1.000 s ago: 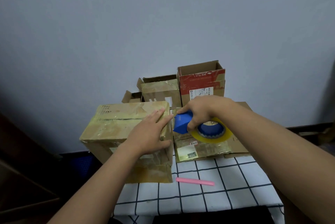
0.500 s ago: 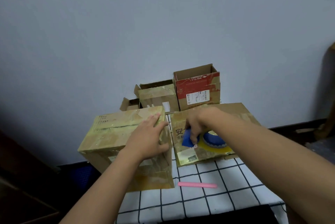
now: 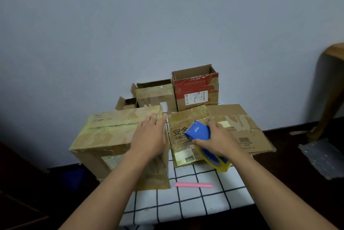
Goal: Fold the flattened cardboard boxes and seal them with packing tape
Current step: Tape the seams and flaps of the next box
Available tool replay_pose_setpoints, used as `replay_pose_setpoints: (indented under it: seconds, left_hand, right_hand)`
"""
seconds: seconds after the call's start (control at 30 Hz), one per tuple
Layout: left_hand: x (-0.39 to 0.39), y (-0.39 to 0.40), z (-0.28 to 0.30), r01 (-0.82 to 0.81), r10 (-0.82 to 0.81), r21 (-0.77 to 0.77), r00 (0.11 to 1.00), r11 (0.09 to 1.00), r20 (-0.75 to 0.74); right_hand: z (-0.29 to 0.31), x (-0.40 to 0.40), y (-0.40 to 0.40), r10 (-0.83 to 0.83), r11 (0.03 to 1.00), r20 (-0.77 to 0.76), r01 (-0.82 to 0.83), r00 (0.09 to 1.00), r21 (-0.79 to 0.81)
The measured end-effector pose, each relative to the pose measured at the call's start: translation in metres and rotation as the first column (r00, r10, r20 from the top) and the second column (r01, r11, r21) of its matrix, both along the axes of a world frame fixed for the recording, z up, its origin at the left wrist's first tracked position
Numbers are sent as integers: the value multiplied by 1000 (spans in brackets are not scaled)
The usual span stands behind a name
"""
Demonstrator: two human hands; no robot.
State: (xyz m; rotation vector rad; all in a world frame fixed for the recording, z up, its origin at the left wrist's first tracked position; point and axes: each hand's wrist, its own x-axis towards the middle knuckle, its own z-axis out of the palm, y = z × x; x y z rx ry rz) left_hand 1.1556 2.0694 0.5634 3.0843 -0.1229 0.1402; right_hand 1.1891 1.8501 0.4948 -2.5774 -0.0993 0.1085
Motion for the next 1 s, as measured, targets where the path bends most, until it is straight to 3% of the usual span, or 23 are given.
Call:
replay_pose_setpoints:
  seconds: [0.2,0.37,0.53,0.63,0.8,1.0]
  left_hand:
    - [-16,34,25,161,-158,-22,983,987,97]
    - [-28,73,36,337,-336,-23,941,941,46]
    - [-38,95,17,393,-395,-126,919,911,14]
    - [-44,96,6,269,-278,-273,960,924,6]
    - [-38,101,-9,247,-247,8,969,969,-1]
    - [-48,104,-8,185,-190,60,979,981,78]
  right_hand:
    - [14,7,10,-14,999,45,12,999,47]
    - [23,11,23,-82,984,120,61,989,169]
    - [9,8,34,-109,970,122,79,987,231]
    - [-2,7,40,-120,968,103,93,987,232]
    - [-13,4,46,-138,974,113,115,984,197]
    - [-11,4,61,-127,992,237,128,963,9]
